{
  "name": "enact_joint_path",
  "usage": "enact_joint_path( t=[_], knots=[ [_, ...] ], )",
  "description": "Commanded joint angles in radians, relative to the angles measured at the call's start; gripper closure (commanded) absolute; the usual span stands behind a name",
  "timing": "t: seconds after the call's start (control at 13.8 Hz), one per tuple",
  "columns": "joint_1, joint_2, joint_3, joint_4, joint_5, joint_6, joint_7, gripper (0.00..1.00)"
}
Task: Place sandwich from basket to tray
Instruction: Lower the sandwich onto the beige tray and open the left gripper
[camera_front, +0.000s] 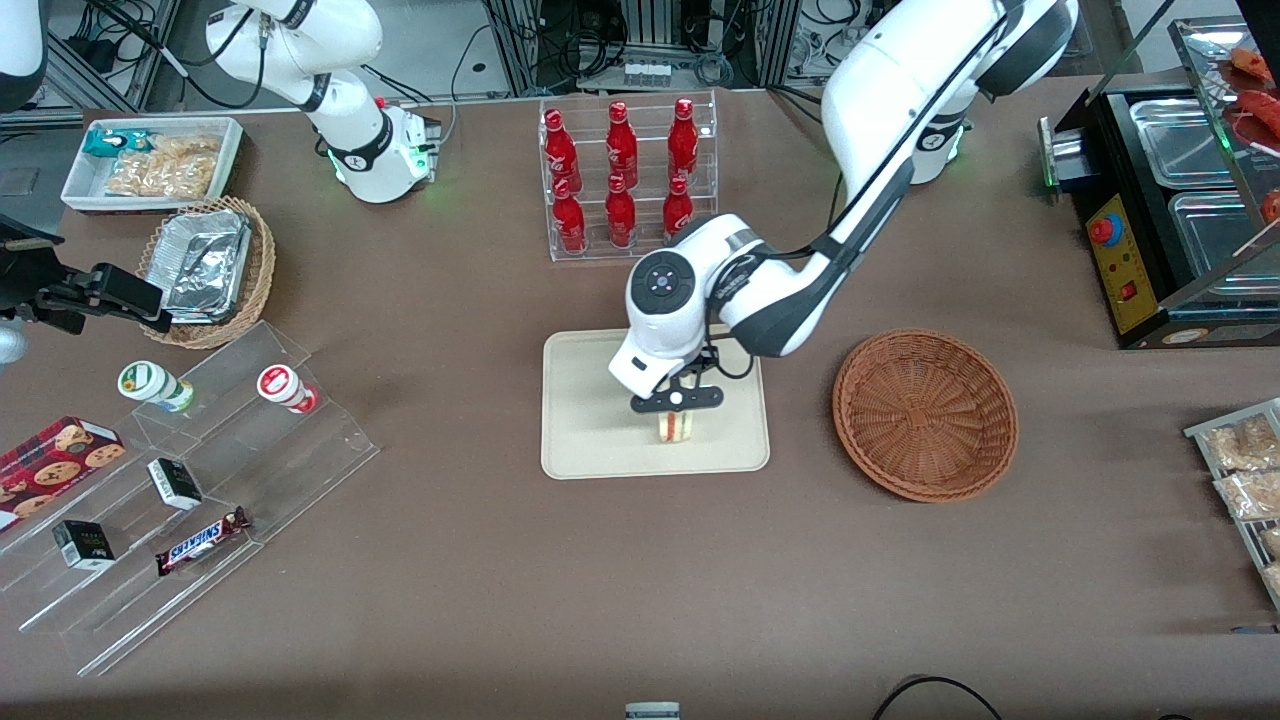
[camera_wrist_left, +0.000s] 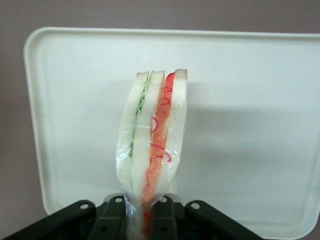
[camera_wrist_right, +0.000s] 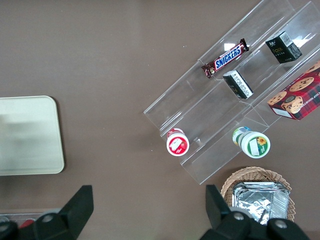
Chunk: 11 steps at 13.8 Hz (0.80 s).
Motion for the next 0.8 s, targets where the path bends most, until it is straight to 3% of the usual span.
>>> enact_joint_path(
  t=[0.0, 0.22, 0.29, 0.36, 0.43, 0.72],
  knots=[
    [-0.043, 0.057, 0.010, 0.077, 0.028, -0.036, -0.020, 1.00],
    [-0.058, 0.091, 0.008, 0.077, 0.112, -0.030, -0.058, 0.99],
    [-0.058, 0.094, 0.007, 0.077, 0.112, -0.029, -0.060, 0.89],
    [-0.054, 0.094, 0.007, 0.077, 0.111, -0.027, -0.061, 0.65],
    [-0.054, 0.093, 0.007, 0.077, 0.111, -0.027, -0.052, 0.01],
    [-0.046, 0.056, 0.008, 0.077, 0.108, -0.038, -0.063, 0.00]
  ],
)
